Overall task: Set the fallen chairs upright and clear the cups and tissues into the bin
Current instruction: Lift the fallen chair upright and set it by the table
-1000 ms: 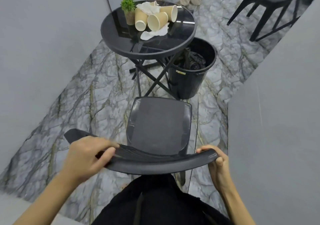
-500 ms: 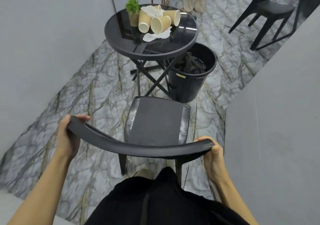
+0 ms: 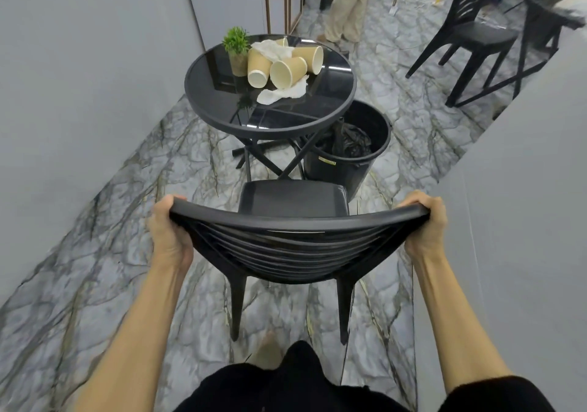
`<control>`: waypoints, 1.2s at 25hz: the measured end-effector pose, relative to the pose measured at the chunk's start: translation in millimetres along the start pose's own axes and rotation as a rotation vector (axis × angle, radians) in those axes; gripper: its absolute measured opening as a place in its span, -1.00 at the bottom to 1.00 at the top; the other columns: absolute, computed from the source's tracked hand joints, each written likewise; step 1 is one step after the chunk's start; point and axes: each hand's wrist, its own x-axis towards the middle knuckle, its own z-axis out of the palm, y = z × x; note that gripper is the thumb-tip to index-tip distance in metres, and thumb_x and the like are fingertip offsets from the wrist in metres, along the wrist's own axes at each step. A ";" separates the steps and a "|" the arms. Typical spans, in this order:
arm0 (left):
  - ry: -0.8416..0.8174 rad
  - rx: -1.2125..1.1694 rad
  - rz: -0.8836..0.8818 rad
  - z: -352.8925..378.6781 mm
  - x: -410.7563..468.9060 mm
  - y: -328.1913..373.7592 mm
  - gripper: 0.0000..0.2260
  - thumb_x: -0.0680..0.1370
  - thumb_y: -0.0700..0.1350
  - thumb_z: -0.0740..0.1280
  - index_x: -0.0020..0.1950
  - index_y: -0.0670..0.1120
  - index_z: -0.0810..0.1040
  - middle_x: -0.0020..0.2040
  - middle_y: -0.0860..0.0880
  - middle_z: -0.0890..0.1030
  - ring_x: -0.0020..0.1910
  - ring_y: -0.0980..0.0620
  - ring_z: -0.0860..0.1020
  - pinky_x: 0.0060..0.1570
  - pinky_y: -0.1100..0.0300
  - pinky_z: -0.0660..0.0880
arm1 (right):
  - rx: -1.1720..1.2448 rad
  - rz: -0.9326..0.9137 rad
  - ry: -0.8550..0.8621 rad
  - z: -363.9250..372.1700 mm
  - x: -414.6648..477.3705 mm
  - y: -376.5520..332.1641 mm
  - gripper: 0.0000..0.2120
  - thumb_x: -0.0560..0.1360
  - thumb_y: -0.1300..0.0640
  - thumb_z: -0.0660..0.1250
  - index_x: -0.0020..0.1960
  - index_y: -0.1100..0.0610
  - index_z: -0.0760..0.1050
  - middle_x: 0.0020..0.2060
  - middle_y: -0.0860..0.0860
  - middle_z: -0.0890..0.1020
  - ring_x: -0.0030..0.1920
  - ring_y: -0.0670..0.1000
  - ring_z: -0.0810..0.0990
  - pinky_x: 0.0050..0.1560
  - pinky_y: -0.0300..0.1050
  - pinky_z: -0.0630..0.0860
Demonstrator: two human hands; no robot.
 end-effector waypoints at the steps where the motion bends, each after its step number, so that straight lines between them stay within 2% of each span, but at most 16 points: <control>1: 0.007 -0.018 0.001 2.7 -0.6 -3.2 -0.80 0.19 0.11 0.30 -0.38 -0.01 0.50 -0.50 0.15 0.50 -0.49 0.19 0.45 -0.49 0.36 0.40 | 0.000 0.007 0.001 -0.8 8.0 0.4 -0.59 0.34 0.14 0.02 -0.61 0.05 0.46 -0.66 -0.11 0.47 -0.57 -0.11 0.37 -0.53 -0.33 0.30; 3: 0.027 -0.050 0.003 7.9 -3.1 -10.9 -0.84 0.18 0.09 0.31 -0.43 0.01 0.52 -0.52 0.15 0.51 -0.50 0.21 0.46 -0.50 0.38 0.42 | -0.005 0.029 0.006 -1.6 24.3 3.8 -0.58 0.34 0.15 0.02 -0.61 0.06 0.47 -0.66 -0.10 0.47 -0.58 -0.11 0.38 -0.54 -0.34 0.29; 8: 0.007 0.016 -0.035 8.9 -18.6 -40.1 -0.81 0.20 0.08 0.28 -0.36 -0.02 0.47 -0.46 0.15 0.51 -0.44 0.20 0.44 -0.41 0.33 0.38 | -0.058 0.094 0.059 -21.2 47.2 11.8 -0.61 0.31 0.12 0.04 -0.62 0.09 0.46 -0.68 -0.08 0.44 -0.61 -0.09 0.35 -0.57 -0.39 0.25; 11: -0.048 0.082 -0.009 2.0 -34.2 -52.1 -0.86 0.25 0.04 0.27 -0.34 -0.02 0.48 -0.39 0.12 0.51 -0.35 0.15 0.44 -0.26 0.22 0.32 | -0.185 0.073 0.050 -45.3 37.7 15.2 -0.67 0.26 0.07 0.12 -0.62 0.09 0.47 -0.67 -0.04 0.47 -0.56 -0.03 0.38 -0.49 -0.28 0.28; 13: -0.084 0.125 0.020 -6.2 -40.1 -53.1 -0.89 0.31 0.00 0.27 -0.32 -0.02 0.50 -0.40 0.15 0.56 -0.33 0.18 0.48 -0.19 0.19 0.32 | -0.258 0.038 -0.026 -55.3 26.4 15.8 -0.71 0.27 0.09 0.18 -0.59 0.10 0.50 -0.63 -0.02 0.53 -0.51 0.01 0.44 -0.40 -0.20 0.34; 16: -0.155 0.252 0.037 -14.7 -44.4 -41.5 -0.90 0.41 -0.05 0.25 -0.22 -0.02 0.54 -0.32 0.17 0.64 -0.24 0.23 0.54 -0.07 0.23 0.39 | -0.526 0.027 -0.202 -50.8 17.8 -11.5 -0.57 0.48 0.23 0.22 -0.53 0.07 0.58 -0.56 -0.03 0.63 -0.45 -0.05 0.56 -0.30 -0.21 0.47; 17: -0.191 0.317 0.041 -16.2 -46.1 -35.3 -0.88 0.48 -0.08 0.22 -0.16 0.00 0.56 -0.26 0.18 0.66 -0.17 0.25 0.56 0.00 0.24 0.41 | -0.645 0.020 -0.275 -42.4 16.7 -27.9 -0.57 0.52 0.25 0.23 -0.49 0.06 0.60 -0.53 -0.05 0.66 -0.41 -0.08 0.59 -0.25 -0.28 0.51; 20: -0.274 0.534 0.054 -25.4 -46.3 -13.7 -0.80 0.62 -0.14 0.13 0.11 -0.02 0.53 0.00 0.10 0.63 0.03 0.29 0.56 0.19 0.21 0.39 | -0.942 -0.003 -0.508 4.5 15.3 -63.7 -0.80 0.51 0.19 0.31 -0.21 0.13 0.67 -0.29 -0.06 0.70 -0.21 -0.14 0.62 -0.14 -0.48 0.49; 22: -0.270 0.750 0.072 -34.1 -33.2 1.0 -0.75 0.62 -0.11 0.15 0.27 -0.06 0.45 0.16 -0.01 0.58 0.18 0.12 0.52 0.29 0.12 0.37 | -1.081 0.018 -0.695 52.5 18.7 -60.3 -0.85 0.51 0.12 0.32 -0.01 0.11 0.64 -0.12 -0.04 0.68 -0.12 -0.13 0.59 -0.02 -0.36 0.48; 24: -0.253 1.031 0.081 -47.6 -12.7 16.8 -0.67 0.59 -0.07 0.21 0.35 -0.06 0.38 0.32 -0.06 0.50 0.32 -0.02 0.44 0.34 0.04 0.32 | -1.198 0.074 -0.925 112.1 23.2 -33.1 -0.72 0.50 0.04 0.32 0.20 0.04 0.52 0.08 -0.02 0.63 0.10 -0.07 0.56 0.21 -0.16 0.44; 26: -0.256 1.231 0.070 -61.7 10.4 29.5 -0.60 0.58 -0.07 0.23 0.41 -0.10 0.32 0.41 -0.10 0.41 0.38 -0.07 0.37 0.35 0.02 0.30 | -1.298 0.127 -1.105 175.7 27.3 6.0 -0.56 0.51 -0.01 0.30 0.36 0.04 0.36 0.29 0.03 0.51 0.30 0.01 0.45 0.36 -0.03 0.35; 30: -0.269 1.436 -0.025 -95.0 60.8 43.4 -0.53 0.57 -0.05 0.24 0.45 -0.15 0.25 0.46 -0.16 0.33 0.41 -0.13 0.33 0.37 0.00 0.29 | -1.427 0.205 -1.357 282.5 23.0 82.7 -0.39 0.53 -0.08 0.25 0.48 0.03 0.09 0.48 0.06 0.25 0.45 0.08 0.25 0.46 0.08 0.22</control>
